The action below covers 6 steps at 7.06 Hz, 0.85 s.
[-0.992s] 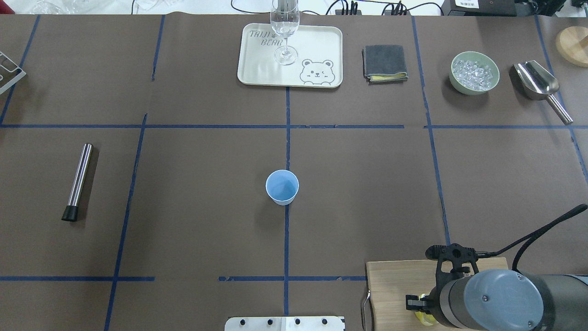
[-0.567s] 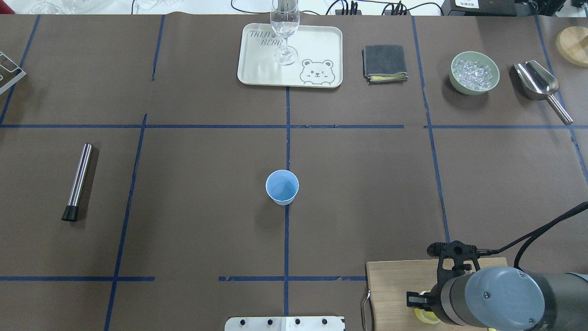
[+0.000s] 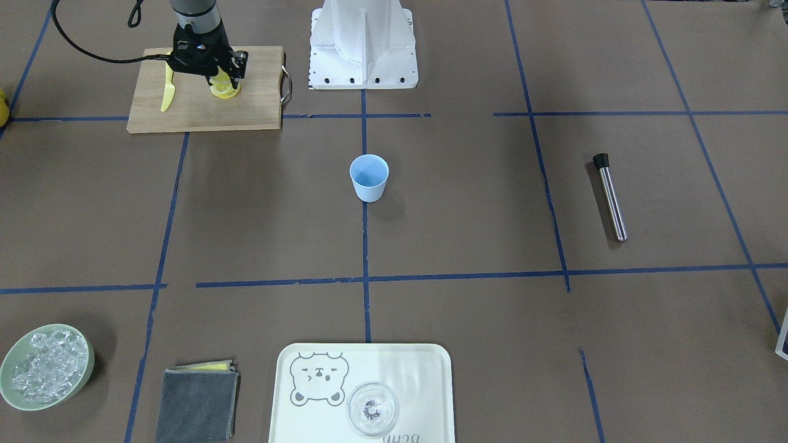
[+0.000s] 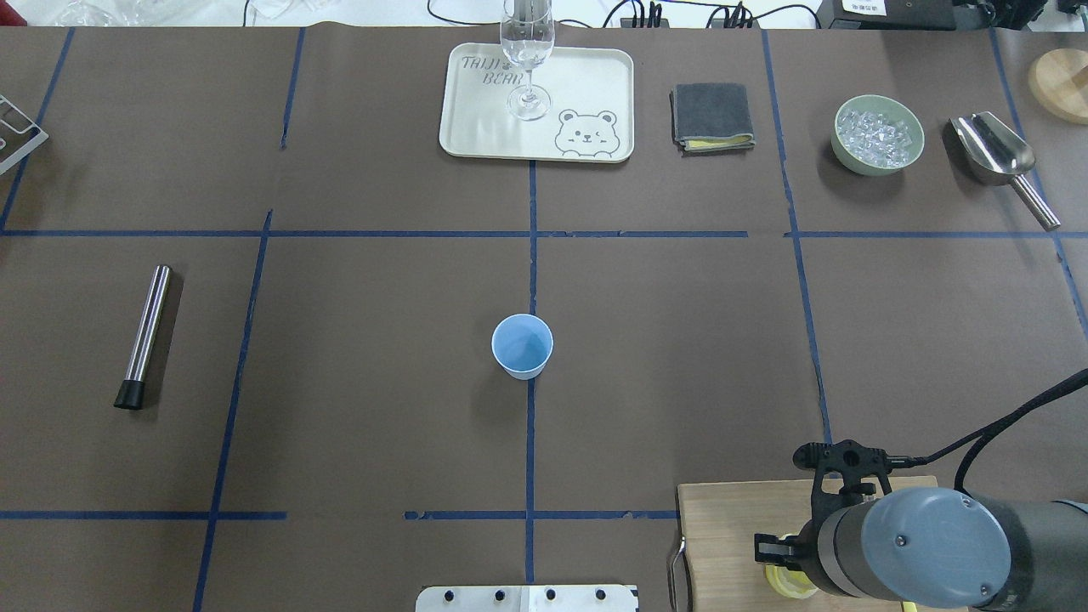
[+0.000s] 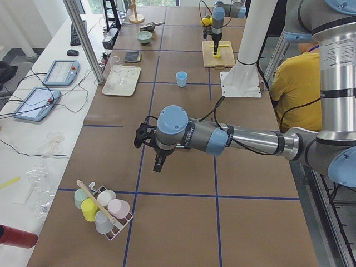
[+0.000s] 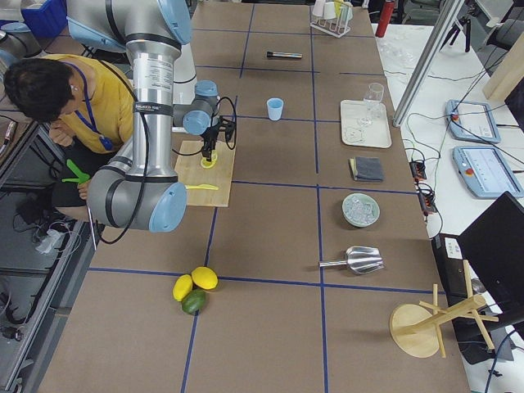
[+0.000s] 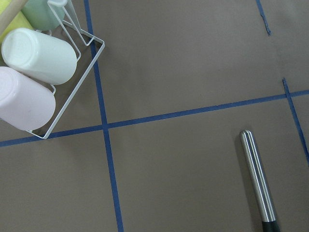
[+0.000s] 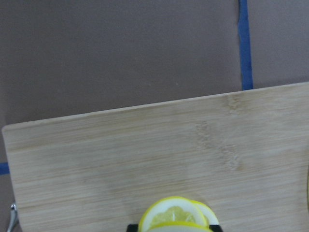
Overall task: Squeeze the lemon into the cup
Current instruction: 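Lift the lemon slices with the right gripper and carry them toward the blue cup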
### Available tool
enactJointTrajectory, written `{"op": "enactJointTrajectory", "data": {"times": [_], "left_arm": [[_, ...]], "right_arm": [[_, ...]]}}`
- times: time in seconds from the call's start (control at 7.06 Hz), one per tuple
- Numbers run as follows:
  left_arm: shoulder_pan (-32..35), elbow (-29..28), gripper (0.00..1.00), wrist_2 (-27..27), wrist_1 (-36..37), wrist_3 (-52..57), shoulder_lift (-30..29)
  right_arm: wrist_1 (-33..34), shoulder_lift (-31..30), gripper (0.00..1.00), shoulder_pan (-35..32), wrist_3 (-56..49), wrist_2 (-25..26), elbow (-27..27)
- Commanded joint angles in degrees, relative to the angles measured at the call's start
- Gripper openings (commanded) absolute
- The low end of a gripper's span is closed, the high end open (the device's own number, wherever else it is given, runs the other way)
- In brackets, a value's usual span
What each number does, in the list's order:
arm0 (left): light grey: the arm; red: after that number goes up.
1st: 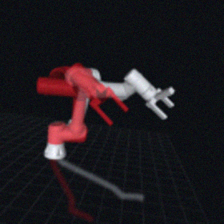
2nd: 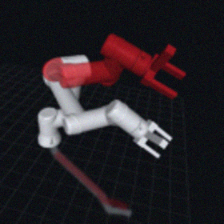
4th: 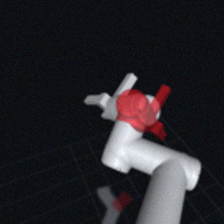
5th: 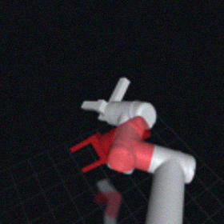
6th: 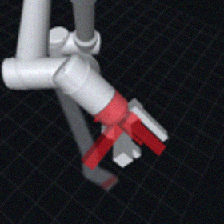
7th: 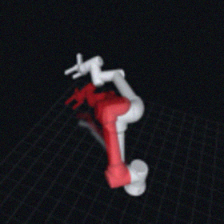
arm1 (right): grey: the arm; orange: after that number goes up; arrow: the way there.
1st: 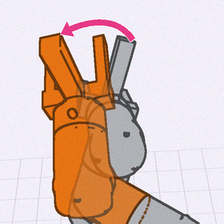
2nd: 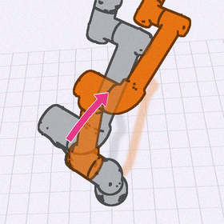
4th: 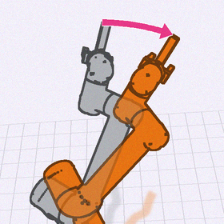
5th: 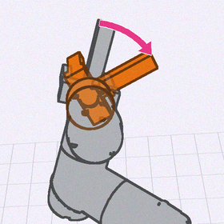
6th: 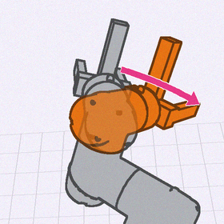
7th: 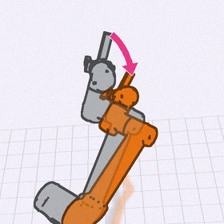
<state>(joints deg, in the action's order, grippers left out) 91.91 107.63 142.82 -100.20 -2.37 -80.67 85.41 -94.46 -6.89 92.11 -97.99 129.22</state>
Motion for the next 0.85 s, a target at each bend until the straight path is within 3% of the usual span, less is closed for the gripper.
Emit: {"op": "enactJointTrajectory", "data": {"times": [0.0, 0.28, 0.42, 0.71], "left_arm": [[0.0, -0.1, 1.0, 0.0, 0.0, 0.0, 0.2], [0.0, 0.0, 1.0, 0.0, 0.0, 0.0, 0.2], [0.0, -0.1, 1.0, 0.0, 0.0, 0.0, 0.2], [0.0, 0.1, 1.0, 0.0, -0.1, 0.0, 1.2]], "right_arm": [[0.0, 0.2, 0.56, -1.2, 0.0, -0.2, 0.9], [0.1, 1.8, 0.56, -4.1, -0.1, -1.5, 1.8], [1.8, 5.9, 0.56, -5.2, -0.1, -2.4, 1.1], [14.3, 18.3, 0.56, -8.9, -0.8, -3.4, -0.3]]}}
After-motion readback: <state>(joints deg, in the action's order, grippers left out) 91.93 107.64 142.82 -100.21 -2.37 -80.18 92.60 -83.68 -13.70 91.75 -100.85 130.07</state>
